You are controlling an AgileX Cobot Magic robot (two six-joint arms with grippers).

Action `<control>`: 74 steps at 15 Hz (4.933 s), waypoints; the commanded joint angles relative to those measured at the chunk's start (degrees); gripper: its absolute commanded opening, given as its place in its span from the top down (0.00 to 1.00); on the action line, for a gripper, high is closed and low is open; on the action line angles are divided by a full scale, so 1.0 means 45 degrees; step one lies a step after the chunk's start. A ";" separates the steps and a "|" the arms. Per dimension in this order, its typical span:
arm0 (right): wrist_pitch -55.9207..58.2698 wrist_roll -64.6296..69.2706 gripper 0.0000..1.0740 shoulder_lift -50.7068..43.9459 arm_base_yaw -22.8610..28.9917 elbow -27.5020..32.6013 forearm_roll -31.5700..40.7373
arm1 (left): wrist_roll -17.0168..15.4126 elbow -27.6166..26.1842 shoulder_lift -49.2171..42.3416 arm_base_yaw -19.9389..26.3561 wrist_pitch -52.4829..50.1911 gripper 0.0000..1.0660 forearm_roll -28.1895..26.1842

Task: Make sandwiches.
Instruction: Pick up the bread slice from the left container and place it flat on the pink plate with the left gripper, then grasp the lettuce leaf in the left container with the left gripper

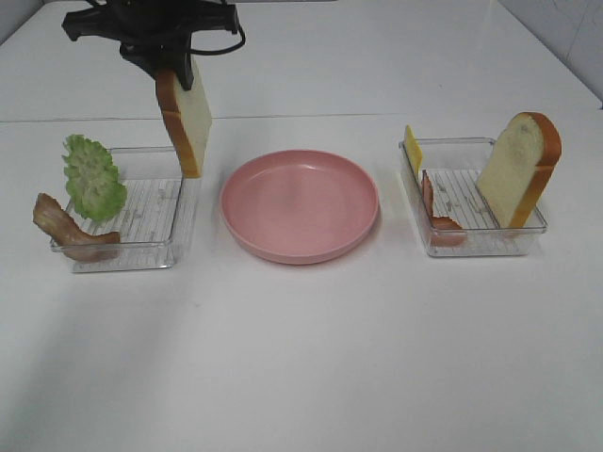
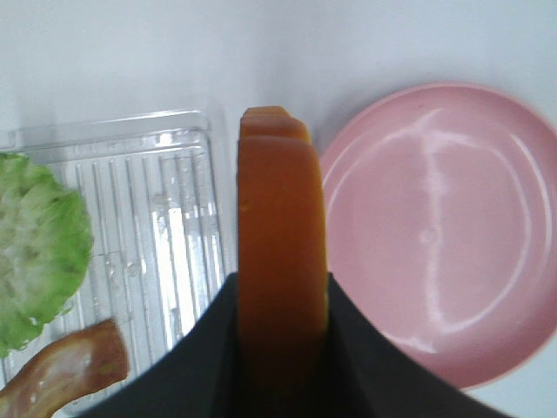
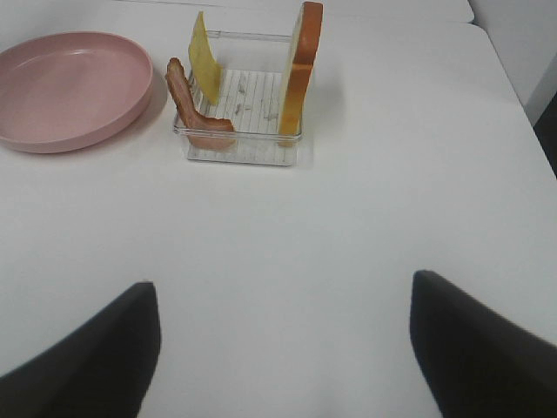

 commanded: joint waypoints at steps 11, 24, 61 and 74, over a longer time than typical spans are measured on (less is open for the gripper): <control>-0.0140 -0.0166 0.30 -0.0204 -0.0102 -0.0013 -0.0038 | 0.4902 -0.0407 0.2610 0.1732 0.0293 1.00 -1.0199; -0.0140 -0.0166 0.30 -0.0204 -0.0102 -0.0013 -0.0038 | 0.5169 -0.0407 0.4953 0.1311 -0.1362 0.98 -1.2860; -0.0140 -0.0166 0.30 -0.0204 -0.0102 -0.0013 -0.0038 | 0.1999 0.2394 -0.0751 0.4354 0.0688 0.29 -0.0840; -0.0140 -0.0166 0.30 -0.0204 -0.0102 -0.0013 -0.0038 | 0.2050 0.2355 0.1630 0.4354 0.0102 0.52 -0.1184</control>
